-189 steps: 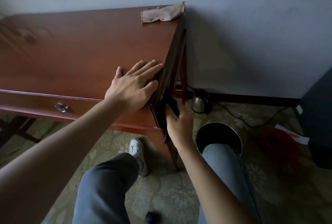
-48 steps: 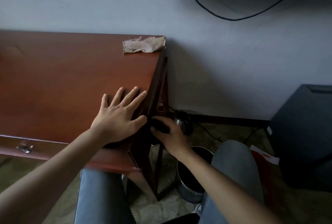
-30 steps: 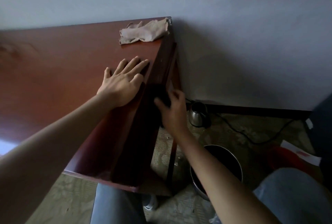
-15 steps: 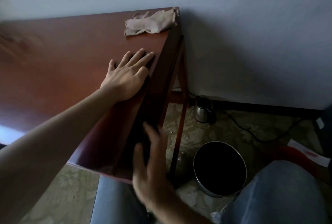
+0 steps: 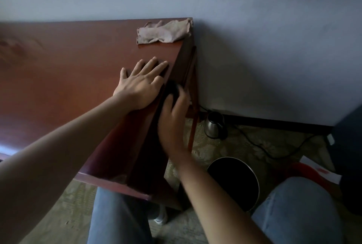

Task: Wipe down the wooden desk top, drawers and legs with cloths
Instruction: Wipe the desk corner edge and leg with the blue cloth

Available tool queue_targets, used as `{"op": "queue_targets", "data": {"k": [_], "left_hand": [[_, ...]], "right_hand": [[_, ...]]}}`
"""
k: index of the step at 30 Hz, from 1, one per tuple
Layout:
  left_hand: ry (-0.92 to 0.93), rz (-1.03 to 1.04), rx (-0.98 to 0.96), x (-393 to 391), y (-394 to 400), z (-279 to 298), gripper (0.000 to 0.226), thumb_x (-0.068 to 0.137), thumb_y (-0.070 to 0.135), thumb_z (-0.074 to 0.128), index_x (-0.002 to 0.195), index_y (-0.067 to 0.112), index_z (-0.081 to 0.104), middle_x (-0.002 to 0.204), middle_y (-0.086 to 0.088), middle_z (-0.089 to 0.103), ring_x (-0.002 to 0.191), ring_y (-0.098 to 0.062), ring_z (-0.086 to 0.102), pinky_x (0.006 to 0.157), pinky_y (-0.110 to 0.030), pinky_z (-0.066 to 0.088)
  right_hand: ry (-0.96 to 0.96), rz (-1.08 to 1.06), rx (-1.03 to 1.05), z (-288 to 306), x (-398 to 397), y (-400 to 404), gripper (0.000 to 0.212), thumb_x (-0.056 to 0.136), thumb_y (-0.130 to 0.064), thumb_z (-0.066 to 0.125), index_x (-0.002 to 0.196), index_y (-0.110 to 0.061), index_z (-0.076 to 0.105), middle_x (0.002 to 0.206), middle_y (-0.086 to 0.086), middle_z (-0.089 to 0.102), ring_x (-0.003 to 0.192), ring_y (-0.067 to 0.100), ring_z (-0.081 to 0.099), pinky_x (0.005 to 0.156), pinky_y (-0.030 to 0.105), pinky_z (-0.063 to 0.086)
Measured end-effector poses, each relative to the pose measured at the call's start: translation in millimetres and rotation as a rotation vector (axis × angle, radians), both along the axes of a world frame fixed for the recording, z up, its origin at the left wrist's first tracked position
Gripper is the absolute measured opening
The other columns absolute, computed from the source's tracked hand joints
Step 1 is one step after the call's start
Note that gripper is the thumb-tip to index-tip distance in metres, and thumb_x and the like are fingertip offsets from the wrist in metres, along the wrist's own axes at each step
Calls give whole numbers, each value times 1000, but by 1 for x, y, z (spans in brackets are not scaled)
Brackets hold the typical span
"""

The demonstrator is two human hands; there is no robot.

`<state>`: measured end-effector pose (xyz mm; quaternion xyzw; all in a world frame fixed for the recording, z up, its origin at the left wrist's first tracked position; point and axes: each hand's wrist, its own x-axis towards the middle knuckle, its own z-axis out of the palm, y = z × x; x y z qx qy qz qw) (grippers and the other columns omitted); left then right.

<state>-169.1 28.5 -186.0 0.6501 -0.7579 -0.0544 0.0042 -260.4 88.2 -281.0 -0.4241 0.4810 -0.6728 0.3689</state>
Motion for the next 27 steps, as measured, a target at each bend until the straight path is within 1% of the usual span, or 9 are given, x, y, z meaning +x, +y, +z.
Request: {"op": "queue_targets", "data": {"k": [4,6,10,13,15,18,21,24,27], "left_hand": [[-35,-28,-62,-1,-2,0,62,98,51,13,160,49,12,170,8,13,156,-24,10,121,-63,12],[-53,-32,-48,-3,-14,7,58,100,54,16,157,50,16,163,3,22,147,-31,20,116,-64,23],[-49,-51,9,-15,-38,10,54,106,54,16,160,47,12,158,1,19,150,-27,13,118,-64,17],[-47,-83,-26,-18,-37,-1,56,108,50,10,163,41,3,170,7,2,158,-17,-7,120,-67,3],[-45,-78,-8,-17,-37,-3,56,109,47,12,164,41,-2,172,14,-8,158,-17,-12,121,-68,-2],[-33,-76,-23,-18,-39,-3,57,108,49,13,163,43,-2,171,16,-10,158,-14,-12,122,-66,-3],[-21,-82,-38,-16,-41,-4,67,96,57,3,162,46,-3,171,17,-9,158,-12,-12,122,-64,0],[-43,-90,-67,-14,-43,-2,74,90,61,0,162,45,2,172,14,2,157,-13,-1,122,-61,9],[-64,-110,-102,-17,-58,4,72,93,60,9,161,42,18,160,4,23,148,-23,16,117,-58,23]], "right_hand": [[165,51,-101,-41,29,145,48,107,-27,40,154,-36,32,160,-6,31,147,10,35,116,21,33],[244,60,-98,-56,29,159,51,105,-28,41,154,-37,32,162,-5,31,147,12,38,114,19,35],[150,143,-14,-47,9,96,45,109,-32,36,153,-33,28,158,-2,33,146,6,34,115,20,32],[113,111,26,-31,-9,19,43,110,-22,38,153,-18,33,150,-8,35,134,-14,32,106,4,26],[63,74,20,-14,-18,-51,42,109,-17,41,150,-8,39,147,-1,41,132,-3,39,108,8,27],[29,9,94,8,-34,-175,45,105,-20,43,144,4,45,144,24,49,135,32,46,114,34,32],[-36,-7,233,25,-50,-259,45,104,-21,44,141,4,49,140,29,54,132,39,51,108,36,36],[-29,-19,203,22,-51,-258,46,104,-20,43,144,5,46,145,28,51,135,37,49,111,34,33],[64,86,91,-4,-49,-176,49,106,-25,40,150,-4,41,153,11,46,139,12,42,119,31,31]]}}
